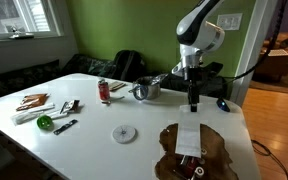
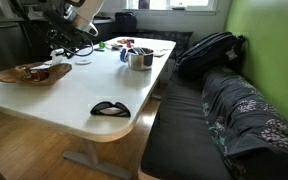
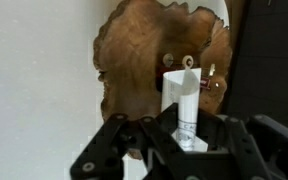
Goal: Put the white paper on the wooden tray
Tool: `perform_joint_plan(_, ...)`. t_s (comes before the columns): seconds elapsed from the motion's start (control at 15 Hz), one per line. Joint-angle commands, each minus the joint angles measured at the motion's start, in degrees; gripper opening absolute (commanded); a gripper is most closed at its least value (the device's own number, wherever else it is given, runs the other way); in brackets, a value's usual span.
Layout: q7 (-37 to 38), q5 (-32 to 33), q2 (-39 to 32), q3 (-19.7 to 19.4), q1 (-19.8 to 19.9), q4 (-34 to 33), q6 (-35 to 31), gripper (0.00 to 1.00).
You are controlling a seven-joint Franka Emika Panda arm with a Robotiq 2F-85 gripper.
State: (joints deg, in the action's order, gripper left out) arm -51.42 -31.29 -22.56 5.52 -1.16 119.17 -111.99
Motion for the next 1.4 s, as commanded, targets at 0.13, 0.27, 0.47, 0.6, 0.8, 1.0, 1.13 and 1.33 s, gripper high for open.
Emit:
perform_joint_plan(0.13, 4.59, 2.77, -0.86, 1.06, 0.18, 0.73, -4.49, 0.56)
perform_joint_plan(0.27, 6.01, 3.51, -0.82, 1.27, 0.19, 0.88, -5.05, 0.72)
perform_joint_plan(0.47, 8.67, 5.69, -0.56, 1.44, -0.21, 0.88, -5.01, 0.93)
perform_joint_plan(0.6, 10.88, 7.72, -0.03, 1.48, -0.60, 0.97, -4.95, 1.00)
perform_joint_plan(0.8, 12.33, 9.44, 2.66, 2.00, -0.98, 2.35, -9.50, 1.00)
perform_joint_plan(1.0, 11.53, 10.39, 6.88, 3.30, -1.44, 4.25, -18.49, 1.00)
perform_joint_plan(1.13, 10.78, 12.10, 10.39, 4.35, -2.05, 5.31, -21.81, 1.00)
perform_joint_plan(1.33, 9.35, 10.37, 8.80, 5.60, -1.53, 2.40, -22.15, 1.00)
